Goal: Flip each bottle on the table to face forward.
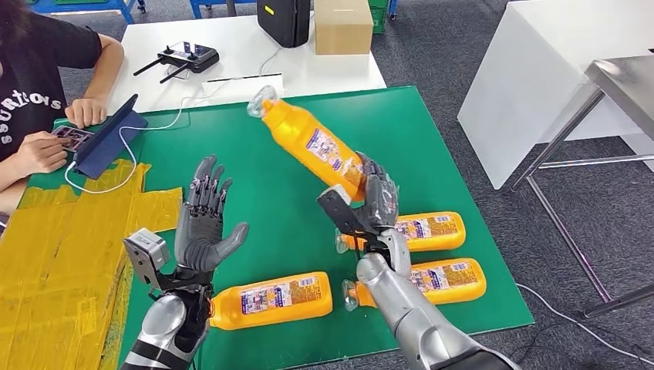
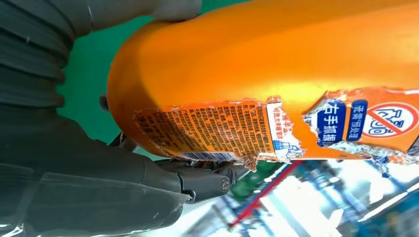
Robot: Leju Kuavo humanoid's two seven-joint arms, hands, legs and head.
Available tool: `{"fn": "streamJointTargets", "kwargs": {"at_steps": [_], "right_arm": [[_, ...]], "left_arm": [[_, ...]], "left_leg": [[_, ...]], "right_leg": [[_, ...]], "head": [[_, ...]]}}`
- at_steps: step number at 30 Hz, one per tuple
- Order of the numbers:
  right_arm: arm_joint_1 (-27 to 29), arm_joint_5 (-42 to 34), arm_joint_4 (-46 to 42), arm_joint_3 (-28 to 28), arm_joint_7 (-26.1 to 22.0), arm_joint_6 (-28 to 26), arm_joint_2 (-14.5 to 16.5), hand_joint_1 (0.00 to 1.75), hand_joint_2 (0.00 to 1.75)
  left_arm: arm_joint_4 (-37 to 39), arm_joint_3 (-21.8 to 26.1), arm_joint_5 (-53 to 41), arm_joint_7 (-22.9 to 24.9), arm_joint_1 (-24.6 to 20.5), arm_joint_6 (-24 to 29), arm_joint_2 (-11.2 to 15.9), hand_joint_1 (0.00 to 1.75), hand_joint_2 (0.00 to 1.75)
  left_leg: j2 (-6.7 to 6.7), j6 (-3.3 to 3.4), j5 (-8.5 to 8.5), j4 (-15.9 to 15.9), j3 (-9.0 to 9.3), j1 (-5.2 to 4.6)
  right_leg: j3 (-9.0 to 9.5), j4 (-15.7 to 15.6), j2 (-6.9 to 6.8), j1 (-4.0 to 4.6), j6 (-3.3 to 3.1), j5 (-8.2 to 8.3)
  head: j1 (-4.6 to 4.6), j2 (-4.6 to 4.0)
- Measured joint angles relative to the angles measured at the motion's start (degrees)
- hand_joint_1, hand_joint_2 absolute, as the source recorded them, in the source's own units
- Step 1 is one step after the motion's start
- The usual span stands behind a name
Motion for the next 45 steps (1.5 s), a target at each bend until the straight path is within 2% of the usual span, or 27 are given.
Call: {"fn": "streamJointTargets", "kwargs": {"at_steps": [6,11,22,27,35,45], "right_arm": [[3.89,-6.27,-6.09,-2.71,-3.41,3.68,-0.02,1.75,1.75],[8.15,-12.0,-13.04,-2.54,-5.61,11.39,0.39,1.75,1.75],[10.97,-13.26,-18.85,-1.8,-6.27,13.92,0.62,1.75,1.75],[13.59,-13.36,-22.21,2.85,-7.35,17.3,0.62,1.75,1.75],[15.09,-11.32,-22.97,9.49,-8.35,16.6,0.62,1.75,1.75],[14.2,-1.41,-20.38,18.23,-6.82,14.4,1.06,1.75,1.75]], "left_arm": [[-0.67,0.04,-0.61,0.28,0.98,0.0,0.0,0.0,1.75],[-0.77,0.05,-0.28,0.75,1.38,-1.46,0.0,0.0,1.75],[-0.79,0.05,0.45,0.87,1.44,-2.32,0.05,0.0,1.75],[-0.79,-0.04,2.39,1.0,1.38,-4.16,0.15,0.0,1.75],[-0.79,-0.39,4.66,1.21,0.88,-5.46,0.3,0.0,1.75],[-0.76,-0.58,5.54,1.23,0.26,-5.59,0.35,0.0,1.75]], "left_leg": [[-0.01,0.0,0.0,0.0,-0.01,0.0],[-0.01,0.0,-0.01,-0.01,-0.02,0.01],[-0.01,0.0,0.0,-0.01,-0.02,0.0],[0.0,0.0,-0.01,-0.01,-0.04,0.01],[0.0,0.0,0.0,-0.01,-0.05,0.01],[0.0,-0.01,0.0,-0.02,-0.07,0.02]], "right_leg": [[-0.01,0.0,0.0,0.0,0.0,0.0],[-0.02,0.0,0.0,0.0,0.0,0.0],[-0.02,0.0,0.0,0.0,0.0,0.0],[-0.06,0.0,0.01,0.01,-0.01,-0.01],[-0.06,0.0,0.01,0.0,-0.01,-0.01],[-0.08,0.01,0.01,0.01,-0.01,-0.01]], "head": [[-0.01,0.0],[-0.01,0.0],[-0.01,0.0],[-0.01,0.01],[-0.01,0.0],[-0.01,0.0]]}}
